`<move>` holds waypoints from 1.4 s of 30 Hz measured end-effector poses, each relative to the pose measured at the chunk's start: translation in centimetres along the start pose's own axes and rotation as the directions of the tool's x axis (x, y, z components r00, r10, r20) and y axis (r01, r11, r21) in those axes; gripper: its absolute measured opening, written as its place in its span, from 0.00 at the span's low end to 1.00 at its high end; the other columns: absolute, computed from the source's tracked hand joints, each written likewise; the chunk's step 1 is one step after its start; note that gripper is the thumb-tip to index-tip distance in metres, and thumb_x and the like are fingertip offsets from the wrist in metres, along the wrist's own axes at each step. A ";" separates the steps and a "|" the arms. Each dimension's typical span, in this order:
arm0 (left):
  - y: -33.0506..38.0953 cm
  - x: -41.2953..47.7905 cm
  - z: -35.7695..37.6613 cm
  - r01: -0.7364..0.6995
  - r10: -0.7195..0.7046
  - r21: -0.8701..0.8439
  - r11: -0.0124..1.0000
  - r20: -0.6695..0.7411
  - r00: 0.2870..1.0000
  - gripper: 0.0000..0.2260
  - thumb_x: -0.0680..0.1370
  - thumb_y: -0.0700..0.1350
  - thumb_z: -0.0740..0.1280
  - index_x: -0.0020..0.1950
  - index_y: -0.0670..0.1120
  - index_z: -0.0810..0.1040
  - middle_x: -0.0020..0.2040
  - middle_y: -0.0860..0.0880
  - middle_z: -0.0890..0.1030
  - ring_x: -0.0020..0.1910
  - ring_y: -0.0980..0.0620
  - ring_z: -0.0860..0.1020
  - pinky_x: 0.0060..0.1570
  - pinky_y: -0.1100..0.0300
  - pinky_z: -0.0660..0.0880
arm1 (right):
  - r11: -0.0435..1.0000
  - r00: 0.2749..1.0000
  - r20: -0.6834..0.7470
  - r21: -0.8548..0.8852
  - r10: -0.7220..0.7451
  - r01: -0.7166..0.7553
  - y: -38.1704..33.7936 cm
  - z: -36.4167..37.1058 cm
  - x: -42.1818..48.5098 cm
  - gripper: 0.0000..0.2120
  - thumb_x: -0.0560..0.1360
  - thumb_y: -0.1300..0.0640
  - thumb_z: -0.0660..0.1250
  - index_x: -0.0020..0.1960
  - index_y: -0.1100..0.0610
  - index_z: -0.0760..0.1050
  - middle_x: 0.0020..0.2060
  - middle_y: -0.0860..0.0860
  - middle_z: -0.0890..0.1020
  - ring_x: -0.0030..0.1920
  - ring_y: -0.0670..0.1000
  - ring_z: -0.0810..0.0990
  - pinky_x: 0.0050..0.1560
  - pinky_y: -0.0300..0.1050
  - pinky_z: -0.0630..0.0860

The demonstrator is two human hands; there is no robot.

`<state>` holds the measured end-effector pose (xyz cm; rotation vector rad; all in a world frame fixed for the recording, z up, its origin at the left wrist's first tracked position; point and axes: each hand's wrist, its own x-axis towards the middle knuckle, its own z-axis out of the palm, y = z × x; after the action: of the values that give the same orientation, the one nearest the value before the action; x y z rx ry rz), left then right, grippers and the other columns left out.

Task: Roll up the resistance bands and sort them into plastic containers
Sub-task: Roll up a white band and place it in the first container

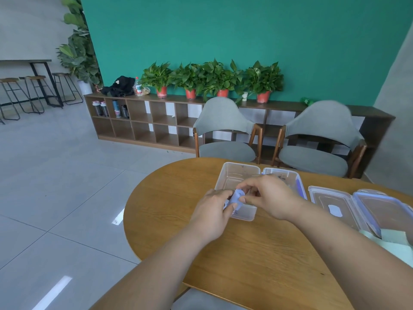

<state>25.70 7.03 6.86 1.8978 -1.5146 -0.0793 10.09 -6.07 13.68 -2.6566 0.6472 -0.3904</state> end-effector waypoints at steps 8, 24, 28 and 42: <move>-1.3 3.0 -0.2 0.007 -0.009 0.056 0.998 0.036 0.999 0.12 0.83 0.54 0.69 0.66 0.55 0.80 0.58 0.58 0.83 0.60 0.54 0.72 0.56 0.53 0.76 | 0.980 0.998 0.062 -0.195 -0.016 0.028 0.5 -0.6 3.3 0.10 0.83 0.52 0.68 0.63 0.49 0.81 0.46 0.45 0.83 0.47 0.48 0.80 0.47 0.44 0.77; -4.1 5.8 1.2 -0.195 0.120 0.381 0.904 0.210 0.970 0.23 0.78 0.55 0.73 0.73 0.56 0.76 0.65 0.57 0.79 0.65 0.51 0.68 0.66 0.54 0.69 | 0.916 0.908 0.370 -0.399 0.197 -0.036 4.1 2.6 8.1 0.15 0.78 0.54 0.74 0.64 0.49 0.82 0.54 0.45 0.85 0.47 0.47 0.80 0.48 0.41 0.77; -4.4 6.4 1.6 -0.209 0.113 0.419 0.884 0.242 0.964 0.22 0.77 0.56 0.73 0.71 0.56 0.77 0.64 0.57 0.80 0.64 0.51 0.68 0.66 0.53 0.69 | 0.932 0.880 0.422 -0.358 0.218 -0.059 4.3 3.1 8.8 0.13 0.78 0.61 0.73 0.61 0.50 0.84 0.54 0.47 0.86 0.48 0.49 0.84 0.42 0.38 0.74; -5.2 6.9 2.5 -0.218 0.098 0.460 0.861 0.271 0.958 0.19 0.80 0.57 0.70 0.71 0.56 0.78 0.64 0.57 0.80 0.66 0.51 0.70 0.66 0.52 0.67 | 0.975 0.885 0.421 -0.171 0.200 -0.138 5.4 3.7 9.4 0.13 0.75 0.67 0.70 0.51 0.50 0.85 0.44 0.44 0.87 0.45 0.46 0.85 0.40 0.36 0.77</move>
<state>31.10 0.23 4.64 2.1979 -1.9985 0.1739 17.32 -13.96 9.81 -2.6496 0.7694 0.3081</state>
